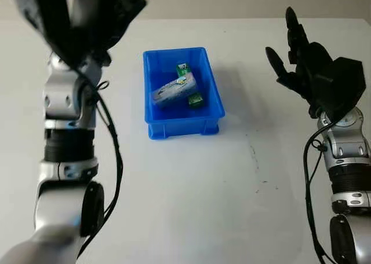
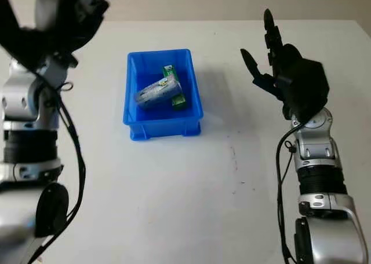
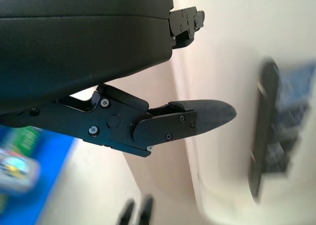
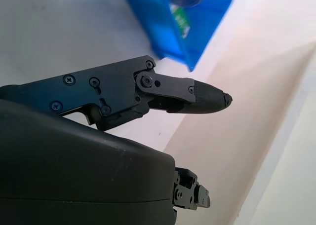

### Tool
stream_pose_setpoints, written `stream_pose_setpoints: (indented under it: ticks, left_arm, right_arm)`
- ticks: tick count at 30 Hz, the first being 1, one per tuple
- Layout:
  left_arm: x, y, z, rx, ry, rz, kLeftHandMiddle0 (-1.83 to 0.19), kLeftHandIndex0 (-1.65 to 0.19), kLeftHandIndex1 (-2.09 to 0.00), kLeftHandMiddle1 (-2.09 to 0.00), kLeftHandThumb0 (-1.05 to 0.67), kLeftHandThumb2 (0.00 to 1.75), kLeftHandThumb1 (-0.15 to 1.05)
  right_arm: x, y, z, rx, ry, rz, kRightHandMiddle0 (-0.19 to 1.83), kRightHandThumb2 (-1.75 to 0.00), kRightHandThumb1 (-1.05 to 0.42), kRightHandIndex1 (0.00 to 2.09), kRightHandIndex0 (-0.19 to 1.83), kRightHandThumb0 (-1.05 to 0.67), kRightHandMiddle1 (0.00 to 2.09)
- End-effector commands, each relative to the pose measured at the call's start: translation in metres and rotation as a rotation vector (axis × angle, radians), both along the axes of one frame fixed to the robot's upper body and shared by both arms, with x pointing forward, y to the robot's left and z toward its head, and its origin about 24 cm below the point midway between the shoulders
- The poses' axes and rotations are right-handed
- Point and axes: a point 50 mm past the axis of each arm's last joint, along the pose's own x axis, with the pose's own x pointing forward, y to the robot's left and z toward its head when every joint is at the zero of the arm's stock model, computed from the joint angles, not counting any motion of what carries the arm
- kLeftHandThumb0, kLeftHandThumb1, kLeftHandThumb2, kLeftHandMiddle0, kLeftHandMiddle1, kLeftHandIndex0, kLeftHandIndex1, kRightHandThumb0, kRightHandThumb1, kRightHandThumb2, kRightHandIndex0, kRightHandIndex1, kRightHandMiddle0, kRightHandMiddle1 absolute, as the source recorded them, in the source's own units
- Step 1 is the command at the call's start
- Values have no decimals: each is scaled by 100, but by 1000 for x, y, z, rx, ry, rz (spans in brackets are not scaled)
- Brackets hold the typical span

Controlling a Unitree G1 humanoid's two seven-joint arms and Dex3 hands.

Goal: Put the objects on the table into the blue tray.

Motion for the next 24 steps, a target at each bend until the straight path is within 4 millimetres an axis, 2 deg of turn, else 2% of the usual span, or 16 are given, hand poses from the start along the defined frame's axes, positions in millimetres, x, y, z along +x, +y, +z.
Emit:
stream_pose_setpoints:
  ticks: [1,6,10,17,24]
  left_arm:
    - [-3,17,-18,4,32,60,19,19,0,0,-70,62,105]
    - [-6,40,-63,59,133,114,19,19,0,0,-68,67,105]
    - [-10,53,-90,78,229,160,19,19,0,0,-75,64,105]
    - [-8,59,-122,49,344,178,19,19,0,0,-73,61,105]
    - [-2,57,-131,-19,365,191,19,19,0,0,-76,63,105]
  right_arm:
    - [2,0,7,48,-22,7,-19,-58,-105,0,-19,-59,0]
    - [5,4,3,125,-4,27,-19,-64,-105,0,-19,-63,0]
    - [5,6,-1,159,4,28,-19,-69,-105,0,-19,-66,0]
    - [6,10,-9,202,22,18,-19,-69,-105,0,-19,-66,0]
    - [6,12,-17,199,39,35,-19,-69,-105,0,-19,-67,0]
